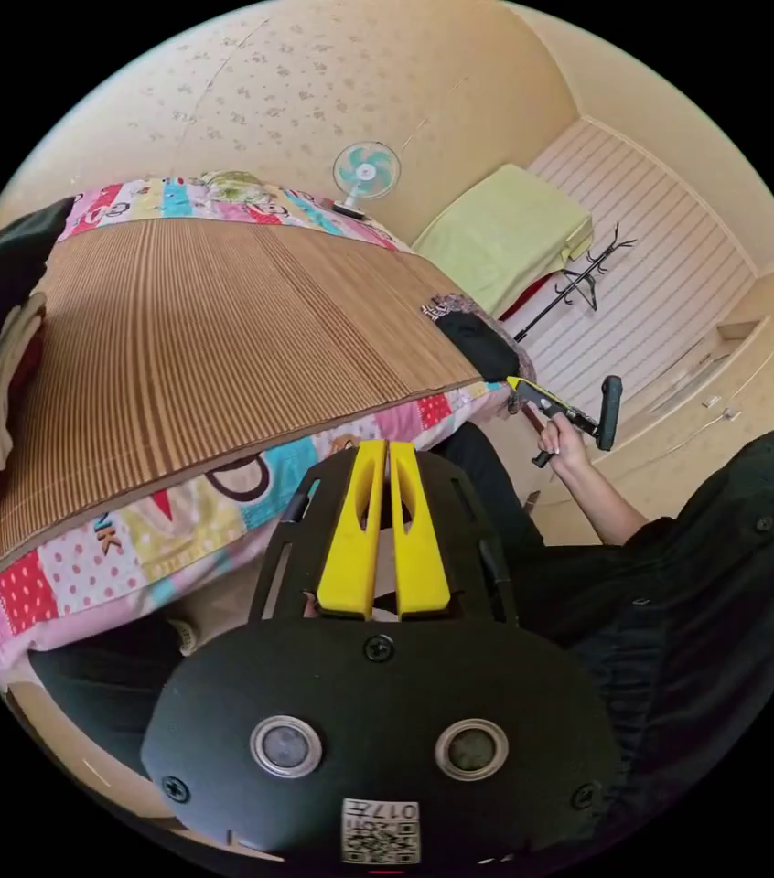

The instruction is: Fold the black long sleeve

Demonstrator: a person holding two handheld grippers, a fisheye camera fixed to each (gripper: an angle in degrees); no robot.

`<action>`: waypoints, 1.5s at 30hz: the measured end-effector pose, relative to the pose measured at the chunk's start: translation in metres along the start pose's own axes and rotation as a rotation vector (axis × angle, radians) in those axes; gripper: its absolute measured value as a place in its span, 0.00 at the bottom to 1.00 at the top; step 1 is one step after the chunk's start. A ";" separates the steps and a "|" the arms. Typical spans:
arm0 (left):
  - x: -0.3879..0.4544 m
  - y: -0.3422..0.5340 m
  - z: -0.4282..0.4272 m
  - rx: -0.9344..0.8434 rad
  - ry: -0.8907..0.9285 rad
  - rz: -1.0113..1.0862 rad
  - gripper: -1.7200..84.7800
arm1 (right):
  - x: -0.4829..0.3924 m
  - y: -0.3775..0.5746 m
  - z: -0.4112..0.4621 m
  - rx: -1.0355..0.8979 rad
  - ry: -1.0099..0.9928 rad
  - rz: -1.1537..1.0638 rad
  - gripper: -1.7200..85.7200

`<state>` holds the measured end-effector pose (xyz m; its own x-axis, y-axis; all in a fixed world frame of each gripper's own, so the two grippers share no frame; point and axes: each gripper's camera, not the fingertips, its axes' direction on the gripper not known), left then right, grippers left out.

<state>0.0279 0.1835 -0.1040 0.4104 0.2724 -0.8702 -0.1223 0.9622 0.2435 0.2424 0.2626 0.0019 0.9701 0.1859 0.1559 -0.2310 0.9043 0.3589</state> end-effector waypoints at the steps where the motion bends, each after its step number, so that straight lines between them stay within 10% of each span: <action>1: 0.008 -0.011 0.010 -0.008 0.060 0.007 0.01 | 0.014 -0.009 0.006 0.001 0.025 0.045 0.07; 8: 0.029 -0.022 0.035 -0.050 0.114 -0.028 0.01 | 0.146 -0.049 0.168 -0.272 0.024 0.540 0.09; 10: 0.027 -0.015 0.033 -0.071 0.052 -0.049 0.01 | 0.131 -0.041 0.153 -0.099 0.014 0.654 0.07; 23: 0.001 -0.016 0.042 -0.059 -0.022 -0.170 0.01 | -0.202 0.018 0.045 -0.260 -0.871 -0.011 0.05; 27: -0.002 -0.012 0.035 -0.048 -0.060 -0.165 0.01 | -0.137 -0.003 0.004 0.007 -0.546 0.082 0.11; 31: -0.016 -0.009 0.028 -0.026 -0.053 -0.191 0.02 | -0.086 -0.039 0.063 -0.167 -0.399 0.179 0.13; 45: -0.033 -0.073 0.015 0.064 0.048 -0.222 0.19 | -0.221 -0.033 -0.087 -0.022 -0.981 -0.171 0.05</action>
<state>0.0370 0.1049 -0.0870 0.3774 0.0553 -0.9244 0.0245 0.9973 0.0697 0.0422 0.2246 -0.1244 0.4969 -0.3387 0.7990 -0.0828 0.8980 0.4322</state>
